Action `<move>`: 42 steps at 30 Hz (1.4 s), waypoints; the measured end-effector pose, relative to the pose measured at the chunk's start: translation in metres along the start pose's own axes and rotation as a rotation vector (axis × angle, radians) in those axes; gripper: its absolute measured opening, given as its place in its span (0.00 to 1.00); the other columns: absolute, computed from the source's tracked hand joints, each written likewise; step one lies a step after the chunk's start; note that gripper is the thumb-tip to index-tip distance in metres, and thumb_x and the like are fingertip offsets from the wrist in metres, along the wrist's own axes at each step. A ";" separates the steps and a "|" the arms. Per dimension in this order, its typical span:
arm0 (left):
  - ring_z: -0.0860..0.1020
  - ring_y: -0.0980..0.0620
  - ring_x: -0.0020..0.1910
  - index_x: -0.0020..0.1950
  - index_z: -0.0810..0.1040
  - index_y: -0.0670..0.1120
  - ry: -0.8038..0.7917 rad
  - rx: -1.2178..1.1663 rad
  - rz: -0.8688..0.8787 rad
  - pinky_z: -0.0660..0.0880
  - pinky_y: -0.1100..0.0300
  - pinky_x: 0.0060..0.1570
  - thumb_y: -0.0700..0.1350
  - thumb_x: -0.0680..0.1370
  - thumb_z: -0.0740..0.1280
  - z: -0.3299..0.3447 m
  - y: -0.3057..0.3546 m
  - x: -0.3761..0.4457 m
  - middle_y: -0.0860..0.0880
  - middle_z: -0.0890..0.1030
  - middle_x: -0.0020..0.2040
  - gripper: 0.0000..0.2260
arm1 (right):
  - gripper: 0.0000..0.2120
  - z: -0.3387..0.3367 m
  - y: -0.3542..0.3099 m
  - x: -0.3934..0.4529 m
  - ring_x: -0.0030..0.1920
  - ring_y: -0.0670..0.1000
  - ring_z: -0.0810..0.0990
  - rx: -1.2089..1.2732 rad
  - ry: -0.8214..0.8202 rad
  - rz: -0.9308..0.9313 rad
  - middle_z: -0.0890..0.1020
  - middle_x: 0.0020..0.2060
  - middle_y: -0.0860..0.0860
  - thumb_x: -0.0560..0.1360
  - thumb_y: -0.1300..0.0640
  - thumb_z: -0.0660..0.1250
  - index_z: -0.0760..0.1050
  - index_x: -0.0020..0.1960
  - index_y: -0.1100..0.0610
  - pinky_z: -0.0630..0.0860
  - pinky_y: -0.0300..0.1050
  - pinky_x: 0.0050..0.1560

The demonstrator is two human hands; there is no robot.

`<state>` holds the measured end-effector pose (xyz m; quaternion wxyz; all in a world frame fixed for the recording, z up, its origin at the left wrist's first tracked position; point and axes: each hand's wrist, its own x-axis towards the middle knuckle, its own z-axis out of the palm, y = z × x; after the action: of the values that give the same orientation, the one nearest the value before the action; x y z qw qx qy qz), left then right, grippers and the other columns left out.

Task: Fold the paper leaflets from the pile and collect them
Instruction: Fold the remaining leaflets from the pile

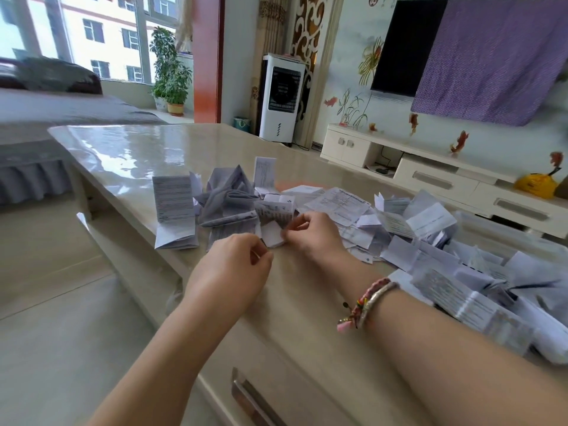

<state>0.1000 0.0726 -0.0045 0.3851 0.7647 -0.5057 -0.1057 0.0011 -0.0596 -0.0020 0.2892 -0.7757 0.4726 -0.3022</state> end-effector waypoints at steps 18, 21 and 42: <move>0.78 0.52 0.43 0.41 0.80 0.51 -0.015 0.024 0.045 0.77 0.54 0.48 0.48 0.76 0.67 0.004 0.001 0.004 0.55 0.80 0.39 0.05 | 0.22 -0.041 0.038 0.010 0.65 0.59 0.68 -0.636 -0.087 -0.010 0.75 0.60 0.60 0.82 0.49 0.49 0.76 0.53 0.62 0.64 0.50 0.65; 0.78 0.53 0.42 0.41 0.80 0.52 -0.023 -0.008 0.073 0.77 0.54 0.47 0.48 0.76 0.67 0.004 0.005 0.001 0.55 0.80 0.40 0.05 | 0.17 -0.051 0.038 -0.004 0.61 0.58 0.71 -0.510 -0.067 -0.109 0.76 0.53 0.57 0.82 0.53 0.53 0.75 0.43 0.61 0.66 0.47 0.60; 0.78 0.58 0.43 0.46 0.85 0.52 -0.072 -0.091 0.364 0.74 0.61 0.48 0.44 0.73 0.72 0.041 0.013 -0.010 0.55 0.84 0.42 0.04 | 0.11 -0.098 0.061 -0.124 0.44 0.42 0.77 0.166 -0.085 -0.330 0.77 0.43 0.48 0.73 0.70 0.66 0.72 0.47 0.54 0.71 0.31 0.48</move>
<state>0.0634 0.0591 -0.0255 0.4137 0.6382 -0.6438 -0.0843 -0.1512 0.0137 -0.0073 0.3184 -0.8282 0.2996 -0.3508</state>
